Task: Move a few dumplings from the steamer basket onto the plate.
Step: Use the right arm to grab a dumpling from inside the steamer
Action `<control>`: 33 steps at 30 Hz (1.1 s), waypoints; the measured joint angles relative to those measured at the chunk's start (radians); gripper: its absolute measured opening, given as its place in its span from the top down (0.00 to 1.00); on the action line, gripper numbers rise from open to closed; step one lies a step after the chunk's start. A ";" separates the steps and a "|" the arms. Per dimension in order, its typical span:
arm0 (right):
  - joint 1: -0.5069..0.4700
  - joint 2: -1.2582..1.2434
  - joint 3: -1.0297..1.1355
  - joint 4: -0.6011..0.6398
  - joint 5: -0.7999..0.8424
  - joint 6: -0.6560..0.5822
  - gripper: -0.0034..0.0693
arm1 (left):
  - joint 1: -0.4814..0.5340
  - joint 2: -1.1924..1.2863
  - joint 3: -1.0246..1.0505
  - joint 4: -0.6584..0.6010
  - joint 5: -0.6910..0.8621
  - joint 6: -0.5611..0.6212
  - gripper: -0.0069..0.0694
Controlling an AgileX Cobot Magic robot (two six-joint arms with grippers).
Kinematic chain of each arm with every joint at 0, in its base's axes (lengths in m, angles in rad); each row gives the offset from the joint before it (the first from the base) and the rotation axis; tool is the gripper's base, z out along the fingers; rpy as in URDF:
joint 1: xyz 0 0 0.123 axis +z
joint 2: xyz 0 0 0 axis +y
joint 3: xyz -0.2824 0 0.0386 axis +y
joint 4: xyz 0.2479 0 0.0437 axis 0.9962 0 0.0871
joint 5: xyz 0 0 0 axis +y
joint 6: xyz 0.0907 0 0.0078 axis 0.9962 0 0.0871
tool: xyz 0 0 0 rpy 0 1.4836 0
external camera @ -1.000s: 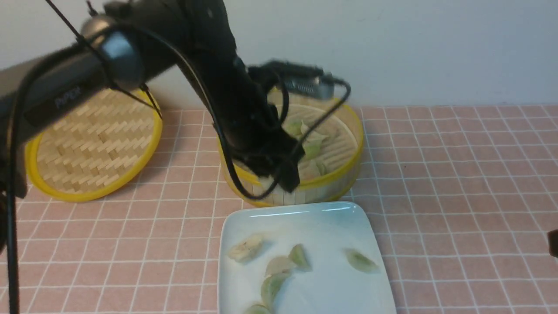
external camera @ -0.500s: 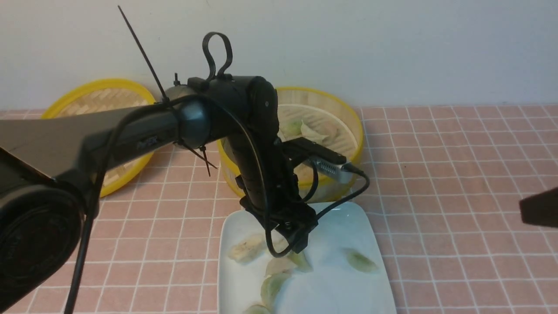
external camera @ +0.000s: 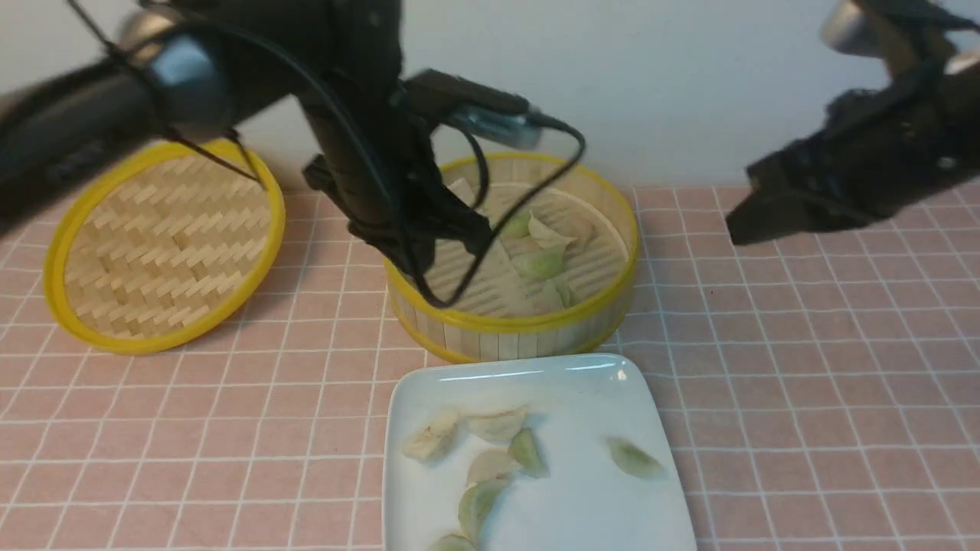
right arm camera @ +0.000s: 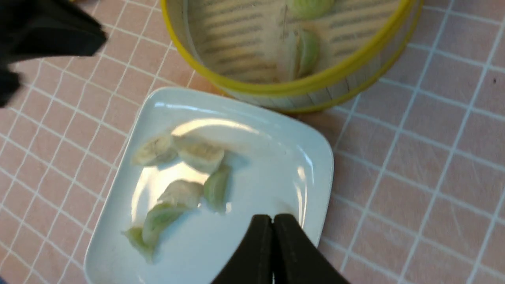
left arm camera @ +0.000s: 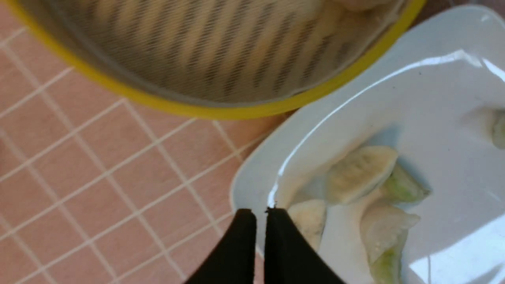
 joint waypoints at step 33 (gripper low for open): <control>0.193 0.863 -0.740 -0.206 0.113 0.153 0.49 | 0.021 -0.717 0.471 0.016 0.030 -0.039 0.92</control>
